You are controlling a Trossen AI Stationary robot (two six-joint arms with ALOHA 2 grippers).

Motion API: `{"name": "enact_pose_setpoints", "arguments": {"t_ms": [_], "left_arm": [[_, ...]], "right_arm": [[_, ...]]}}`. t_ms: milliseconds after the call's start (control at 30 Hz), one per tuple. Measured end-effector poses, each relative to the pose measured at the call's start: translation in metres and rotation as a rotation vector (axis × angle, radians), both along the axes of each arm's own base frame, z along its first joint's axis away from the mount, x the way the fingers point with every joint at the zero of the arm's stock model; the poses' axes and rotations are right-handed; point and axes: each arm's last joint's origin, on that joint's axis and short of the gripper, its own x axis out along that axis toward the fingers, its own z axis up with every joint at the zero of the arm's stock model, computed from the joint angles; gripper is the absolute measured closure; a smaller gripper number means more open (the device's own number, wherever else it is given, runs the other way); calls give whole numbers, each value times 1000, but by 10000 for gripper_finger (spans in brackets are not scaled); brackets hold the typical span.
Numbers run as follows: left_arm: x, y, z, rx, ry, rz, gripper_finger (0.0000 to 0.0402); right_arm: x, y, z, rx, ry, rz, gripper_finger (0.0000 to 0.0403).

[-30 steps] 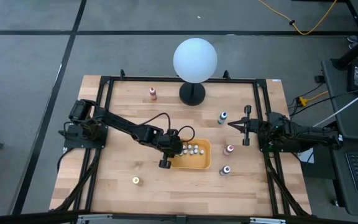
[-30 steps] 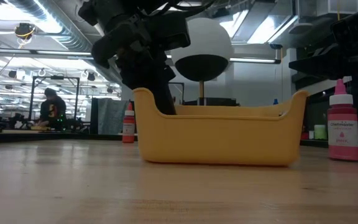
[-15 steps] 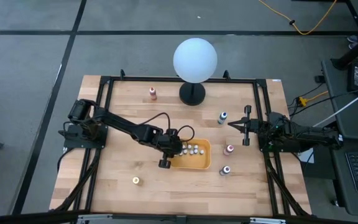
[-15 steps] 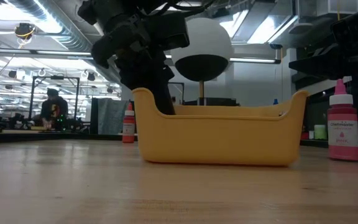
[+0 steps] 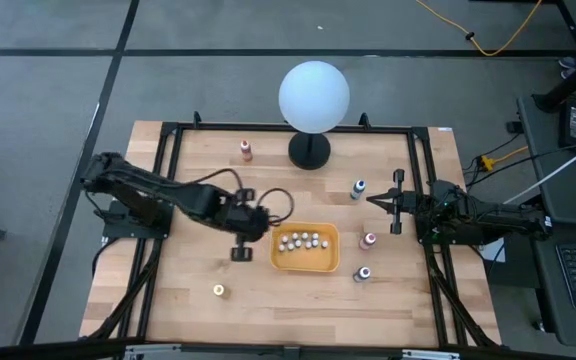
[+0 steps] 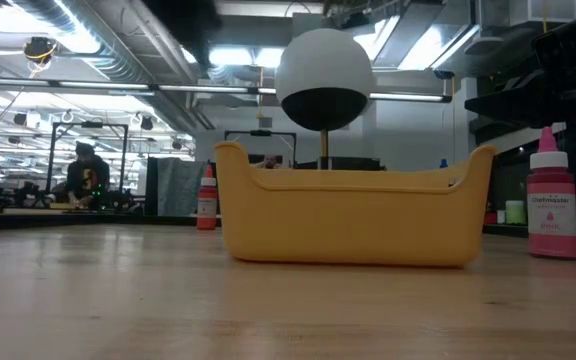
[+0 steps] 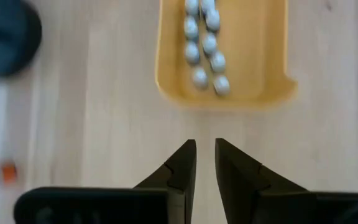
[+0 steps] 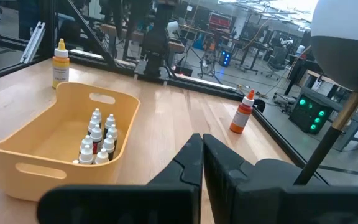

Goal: Pick & Place food coloring
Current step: Put the large yellow food coloring bottle into the yellow bin

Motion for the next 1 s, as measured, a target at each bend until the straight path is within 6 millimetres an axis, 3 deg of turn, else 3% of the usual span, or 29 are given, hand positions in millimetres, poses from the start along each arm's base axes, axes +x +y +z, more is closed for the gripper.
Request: {"name": "enact_pose_setpoints", "arguments": {"t_ms": [200,467,700,1000], "left_arm": [[-45,-33,14,-93,84,96,349],[-79,-80,18,-193,83,125,345],[-96,-105,19,-285,66,191,315],[-95,-114,7,-251,98,240,213]], "right_arm": [[0,0,0,0,0,0,386],[0,0,0,0,-1,0,386],[0,0,0,0,-1,0,386],[0,0,0,0,-1,0,386]]}}
